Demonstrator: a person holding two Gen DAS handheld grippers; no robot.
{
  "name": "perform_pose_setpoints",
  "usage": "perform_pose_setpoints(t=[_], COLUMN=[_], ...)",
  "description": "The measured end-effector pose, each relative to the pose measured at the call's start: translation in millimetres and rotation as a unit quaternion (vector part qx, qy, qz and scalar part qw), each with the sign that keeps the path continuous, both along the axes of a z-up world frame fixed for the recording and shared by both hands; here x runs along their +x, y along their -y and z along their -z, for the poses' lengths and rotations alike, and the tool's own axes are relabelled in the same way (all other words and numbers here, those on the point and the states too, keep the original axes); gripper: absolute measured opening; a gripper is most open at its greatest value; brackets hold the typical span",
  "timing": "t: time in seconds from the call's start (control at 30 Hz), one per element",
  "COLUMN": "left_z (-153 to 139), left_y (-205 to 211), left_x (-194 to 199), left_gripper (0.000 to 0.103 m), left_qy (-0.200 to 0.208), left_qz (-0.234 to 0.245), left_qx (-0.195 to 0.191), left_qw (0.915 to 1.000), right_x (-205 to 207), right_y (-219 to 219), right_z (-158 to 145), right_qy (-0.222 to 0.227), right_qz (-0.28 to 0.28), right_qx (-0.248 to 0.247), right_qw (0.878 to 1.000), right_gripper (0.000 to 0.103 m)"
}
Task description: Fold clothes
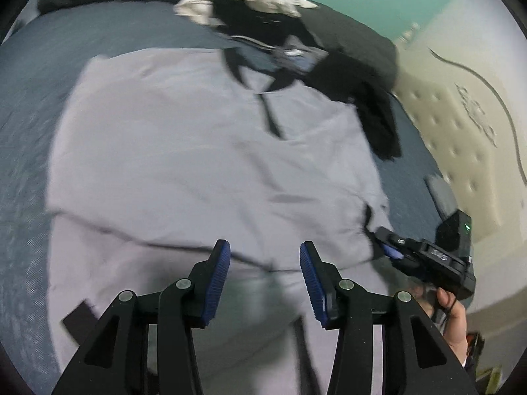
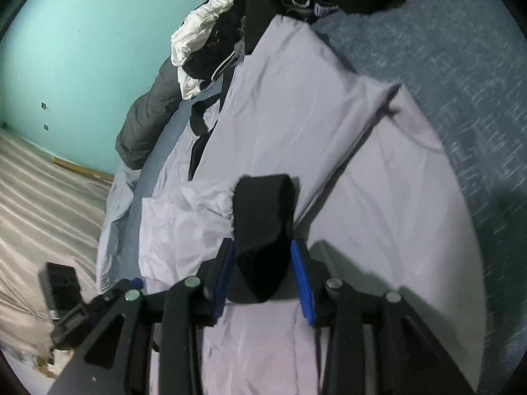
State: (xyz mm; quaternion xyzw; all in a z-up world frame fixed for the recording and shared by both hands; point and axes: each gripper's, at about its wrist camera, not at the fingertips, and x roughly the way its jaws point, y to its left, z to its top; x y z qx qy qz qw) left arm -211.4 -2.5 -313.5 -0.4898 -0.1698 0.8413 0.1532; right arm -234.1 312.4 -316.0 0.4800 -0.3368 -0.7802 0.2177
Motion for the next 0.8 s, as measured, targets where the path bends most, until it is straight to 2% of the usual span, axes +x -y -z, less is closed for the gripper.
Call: perform_pose_setpoints(t=[0.13,0.17,0.23,0.33,0.63,0.8], left_z=[11,14,17,21,39,44], left_y=[24,29,34,43,56,56], left_x=[6,8,10,15,25,26], left_gripper=[0.048,0.048,0.048,0.048,0.048,0.048], left_qy=[0.008,0.011,0.014,0.017,0.036,0.043], left_qz=[-0.023,-0.027,-0.031,-0.038,-0.045,-0.043], left_qx=[-0.009,-0.011,-0.015,-0.021,-0.033,-0.036], left_qw=[0.9996,0.9995,0.9993,0.9989,0.9978,0.9975], right_x=[2,3,3,5,24,48], right_y=[5,6,8,10,0,-18], right_z=[0,1,3,2,-34,-70], right_qy=[-0.006,-0.006,-0.005,-0.007,-0.069,-0.137], right_qz=[-0.008,-0.011,-0.017,-0.017,0.007,0.031], right_qx=[0.016,0.016,0.016,0.014,-0.012,-0.010], right_qw=[1.000,1.000,1.000,1.000,0.998,0.990], right_gripper=[0.033,0.030,0.011,0.004,0.003,0.003])
